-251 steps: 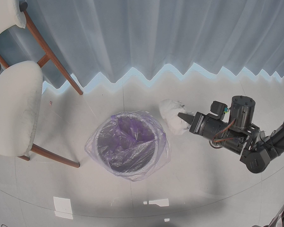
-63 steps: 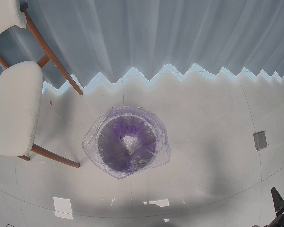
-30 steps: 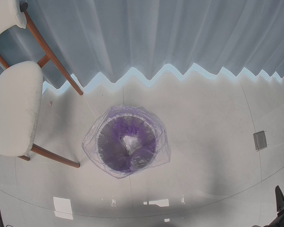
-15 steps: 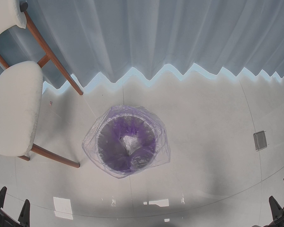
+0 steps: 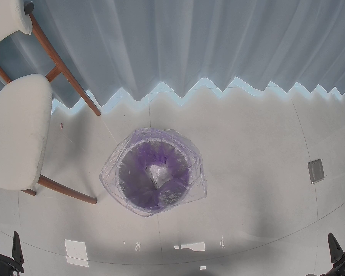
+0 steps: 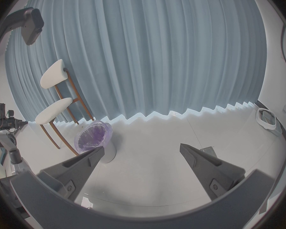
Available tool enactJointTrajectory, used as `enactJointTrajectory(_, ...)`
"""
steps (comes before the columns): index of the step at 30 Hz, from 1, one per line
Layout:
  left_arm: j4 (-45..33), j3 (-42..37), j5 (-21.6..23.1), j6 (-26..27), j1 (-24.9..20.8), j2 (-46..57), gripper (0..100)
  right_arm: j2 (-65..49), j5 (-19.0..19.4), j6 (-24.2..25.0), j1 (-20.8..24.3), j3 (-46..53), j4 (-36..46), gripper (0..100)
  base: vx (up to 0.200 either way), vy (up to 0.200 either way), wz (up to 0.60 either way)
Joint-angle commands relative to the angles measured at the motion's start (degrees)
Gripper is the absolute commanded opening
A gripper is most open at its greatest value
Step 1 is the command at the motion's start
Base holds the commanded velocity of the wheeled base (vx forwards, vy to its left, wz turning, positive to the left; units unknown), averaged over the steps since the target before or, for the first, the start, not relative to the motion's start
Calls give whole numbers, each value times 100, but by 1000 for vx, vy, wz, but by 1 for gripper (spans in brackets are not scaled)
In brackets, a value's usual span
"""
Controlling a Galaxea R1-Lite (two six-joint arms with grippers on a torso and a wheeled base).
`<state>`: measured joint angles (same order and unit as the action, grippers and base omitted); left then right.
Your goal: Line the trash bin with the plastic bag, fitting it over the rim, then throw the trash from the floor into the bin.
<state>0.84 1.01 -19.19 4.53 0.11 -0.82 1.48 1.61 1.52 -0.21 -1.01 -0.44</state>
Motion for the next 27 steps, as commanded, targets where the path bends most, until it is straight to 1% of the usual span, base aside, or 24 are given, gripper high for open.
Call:
enactJointTrajectory(1, -14, -101, 1629, 346, -11, 82, 100, -148, -47, -144, 38, 101, 53, 100, 0, 0, 0)
enactJointTrajectory(3, -40, -101, 2218, 162, -11, 73, 100, -148, -47, -144, 38, 101, 53, 100, 0, 0, 0)
enactJointTrajectory(4, -40, -101, 2279, 91, -11, 73, 100, -148, -47, -144, 38, 101, 53, 100, 0, 0, 0)
enactJointTrajectory(5, -49, -101, 2332, -225, -11, 73, 100, -148, -55, -135, 38, 101, 53, 100, 0, 0, 0)
enactJointTrajectory(9, -58, -101, 2068, -172, -11, 73, 100, -148, -64, -117, 38, 101, 53, 100, 0, 0, 0)
enactJointTrajectory(11, -58, -101, 2033, -163, -2, 73, 100, -148, -55, -126, 38, 101, 53, 100, 0, 0, 0)
enactJointTrajectory(12, -58, -101, 1444, -251, -2, 73, 100, -148, -64, -117, 38, 101, 53, 100, 0, 0, 0)
enactJointTrajectory(14, -40, -101, 864, -480, -2, 73, 100, -148, -73, -82, 38, 101, 44, 100, 0, 0, 0)
enactJointTrajectory(15, -58, -101, 680, -550, -2, 73, 100, -148, -108, -64, 38, 101, 44, 100, 0, 0, 0)
enactJointTrajectory(17, -58, -101, 548, -559, -2, 73, 100, -148, -187, -3, 38, 101, 44, 100, 0, 0, 0)
enactJointTrajectory(19, -58, -101, 565, -489, -2, 73, 100, -148, -196, 6, 38, 101, 44, 100, 0, 0, 0)
enactJointTrajectory(20, -58, -101, 583, -357, -2, 73, 100, -148, -196, 6, 38, 101, 44, 100, 0, 0, 0)
enactJointTrajectory(22, -58, -101, 688, -251, -2, 73, 100, -148, -196, -3, 38, 101, 53, 100, 0, 0, 0)
enactJointTrajectory(23, -58, -101, 1330, -251, -11, 73, 100, -148, -196, -3, 38, 101, 53, 100, 0, 0, 0)
enactJointTrajectory(24, -58, -101, 1567, -278, -11, 73, 100, -148, -196, -12, 38, 101, 53, 100, 0, 0, 0)
enactJointTrajectory(25, -128, -101, 2323, -357, -2, 73, 100, -148, -196, -29, 38, 101, 53, 100, 0, 0, 0)
enactJointTrajectory(26, -260, -101, 2473, -322, -11, 64, 100, -148, -196, -47, 38, 92, 53, 100, 0, 0, 0)
enactJointTrajectory(27, -365, -101, 2420, -322, -11, 64, 100, -148, -187, -56, 38, 101, 53, 100, 0, 0, 0)
